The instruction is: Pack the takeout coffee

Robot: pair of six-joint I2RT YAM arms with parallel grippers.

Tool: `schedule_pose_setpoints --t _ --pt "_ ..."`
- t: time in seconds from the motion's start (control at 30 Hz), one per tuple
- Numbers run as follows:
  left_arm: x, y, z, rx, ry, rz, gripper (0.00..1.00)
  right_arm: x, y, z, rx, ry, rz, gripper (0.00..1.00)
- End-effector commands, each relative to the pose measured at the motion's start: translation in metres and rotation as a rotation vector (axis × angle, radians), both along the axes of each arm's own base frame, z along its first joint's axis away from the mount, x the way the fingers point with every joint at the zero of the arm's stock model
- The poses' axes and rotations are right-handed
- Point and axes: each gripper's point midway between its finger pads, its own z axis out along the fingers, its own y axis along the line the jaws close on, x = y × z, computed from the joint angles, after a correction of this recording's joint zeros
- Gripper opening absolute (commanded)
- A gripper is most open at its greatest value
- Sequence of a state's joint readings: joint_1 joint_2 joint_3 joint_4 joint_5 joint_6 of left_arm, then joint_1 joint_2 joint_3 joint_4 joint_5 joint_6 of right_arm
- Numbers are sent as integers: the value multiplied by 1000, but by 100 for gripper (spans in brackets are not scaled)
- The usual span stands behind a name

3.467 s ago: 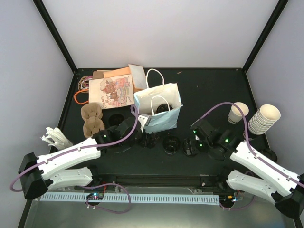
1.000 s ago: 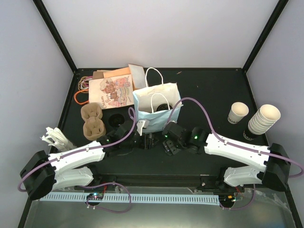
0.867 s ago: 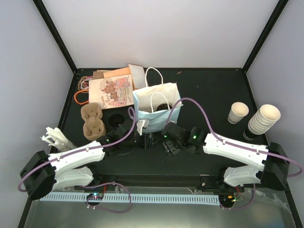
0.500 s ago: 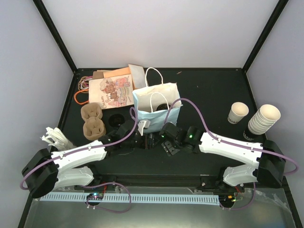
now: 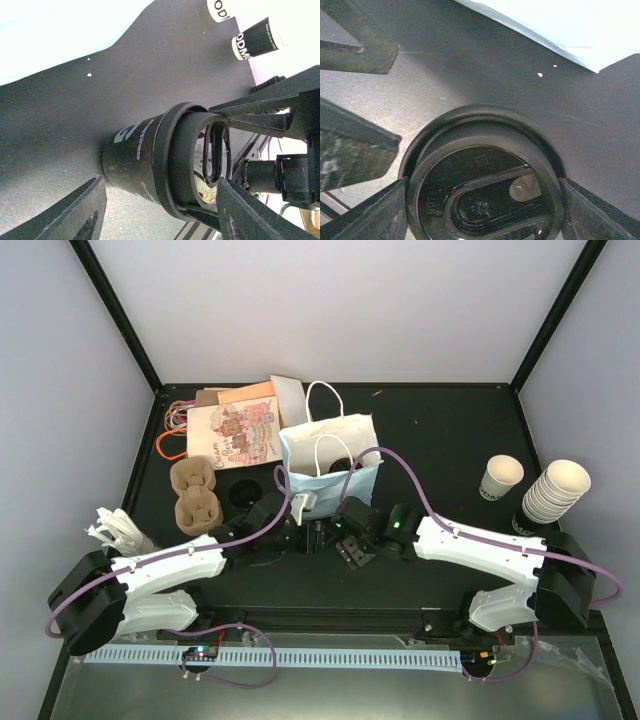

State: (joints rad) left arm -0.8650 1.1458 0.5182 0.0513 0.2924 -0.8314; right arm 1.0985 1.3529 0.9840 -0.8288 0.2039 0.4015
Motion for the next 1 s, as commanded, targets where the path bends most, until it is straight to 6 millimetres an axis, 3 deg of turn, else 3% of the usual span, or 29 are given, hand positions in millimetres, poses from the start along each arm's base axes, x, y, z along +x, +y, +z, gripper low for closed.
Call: schedule_pose_setpoints --t 0.0,0.37,0.63,0.97 --pt "3 -2 4 -31 -3 -1 63 -9 10 -1 26 57 46 79" --pt "1 -3 2 -39 8 -14 62 -28 16 3 47 146 131 77" --pt "0 -1 1 -40 13 -14 61 -29 3 -10 -38 150 131 76" --pt "-9 3 -7 -55 52 -21 56 -52 13 -11 -41 166 215 76"
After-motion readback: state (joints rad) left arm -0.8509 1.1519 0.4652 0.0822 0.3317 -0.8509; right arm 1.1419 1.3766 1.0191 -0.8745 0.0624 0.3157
